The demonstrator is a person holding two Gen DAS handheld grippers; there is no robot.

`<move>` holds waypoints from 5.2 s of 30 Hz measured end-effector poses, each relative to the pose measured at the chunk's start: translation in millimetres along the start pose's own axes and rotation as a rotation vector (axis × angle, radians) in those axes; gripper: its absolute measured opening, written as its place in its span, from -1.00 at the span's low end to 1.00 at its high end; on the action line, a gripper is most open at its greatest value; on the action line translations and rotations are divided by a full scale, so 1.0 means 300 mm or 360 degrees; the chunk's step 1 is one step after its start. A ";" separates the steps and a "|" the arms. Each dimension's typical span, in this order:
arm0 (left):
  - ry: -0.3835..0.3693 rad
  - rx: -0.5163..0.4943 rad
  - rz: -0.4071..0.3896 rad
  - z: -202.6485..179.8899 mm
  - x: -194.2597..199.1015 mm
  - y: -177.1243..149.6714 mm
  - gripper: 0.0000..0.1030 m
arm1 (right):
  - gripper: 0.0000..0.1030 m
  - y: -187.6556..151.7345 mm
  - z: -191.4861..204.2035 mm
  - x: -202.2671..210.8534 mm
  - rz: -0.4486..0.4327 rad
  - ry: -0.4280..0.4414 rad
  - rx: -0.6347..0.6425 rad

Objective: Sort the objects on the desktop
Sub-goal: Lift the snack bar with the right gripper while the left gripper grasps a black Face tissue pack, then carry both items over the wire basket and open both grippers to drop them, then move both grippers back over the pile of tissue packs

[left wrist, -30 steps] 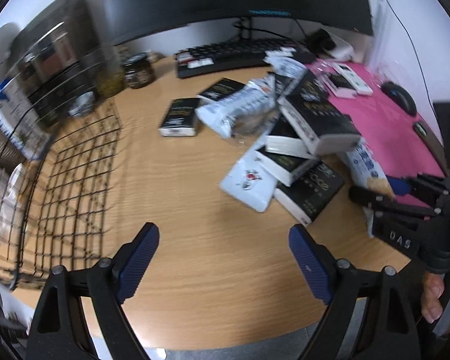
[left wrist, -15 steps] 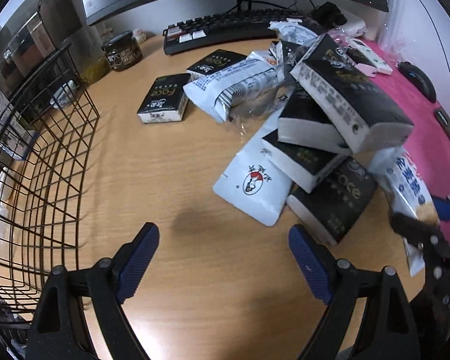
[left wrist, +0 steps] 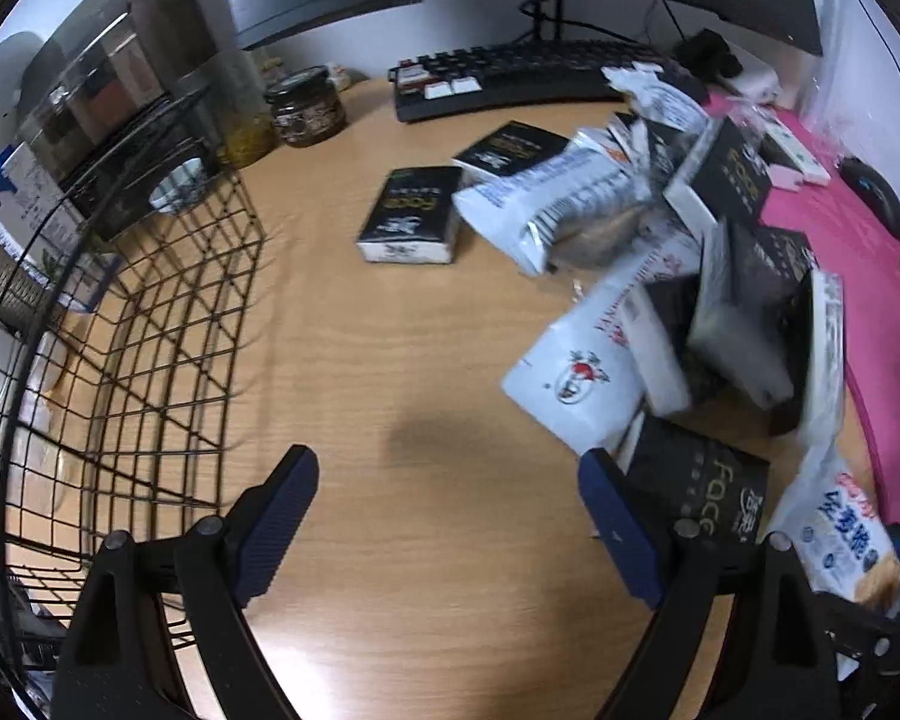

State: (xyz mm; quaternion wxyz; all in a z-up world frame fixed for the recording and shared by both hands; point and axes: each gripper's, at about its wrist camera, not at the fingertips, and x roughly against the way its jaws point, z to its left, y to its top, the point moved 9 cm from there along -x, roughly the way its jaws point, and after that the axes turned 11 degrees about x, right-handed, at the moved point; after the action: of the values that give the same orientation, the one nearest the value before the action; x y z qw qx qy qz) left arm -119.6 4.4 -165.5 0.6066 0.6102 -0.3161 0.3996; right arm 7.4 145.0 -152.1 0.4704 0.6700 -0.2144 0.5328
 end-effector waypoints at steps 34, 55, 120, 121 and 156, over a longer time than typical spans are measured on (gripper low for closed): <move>-0.0024 -0.0018 0.0081 0.002 0.091 -0.058 0.72 | -0.36 0.050 0.058 0.010 -0.0061 -0.0158 0.0080; -0.0297 -0.0201 0.0205 -0.222 0.025 -0.171 0.01 | -0.36 0.024 -0.114 0.071 -0.0125 -0.0157 -0.0144; -0.0023 0.0712 -0.0321 0.792 0.369 0.079 0.48 | -0.08 0.762 0.595 0.080 -0.0466 0.0229 0.0402; -0.0025 0.0685 -0.0336 0.774 0.383 0.083 0.48 | -0.08 0.748 0.571 0.099 -0.0479 0.0219 0.0383; -0.0286 -0.0115 0.0034 -0.176 0.062 0.072 0.50 | 0.07 0.227 -0.326 -0.024 -0.0284 0.0032 -0.0575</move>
State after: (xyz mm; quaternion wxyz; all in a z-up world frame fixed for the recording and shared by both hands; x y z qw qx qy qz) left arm -134.9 57.5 -141.7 0.5932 0.6180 -0.3898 0.3381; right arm -98.8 195.8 -132.2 0.6304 0.5857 -0.2417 0.4484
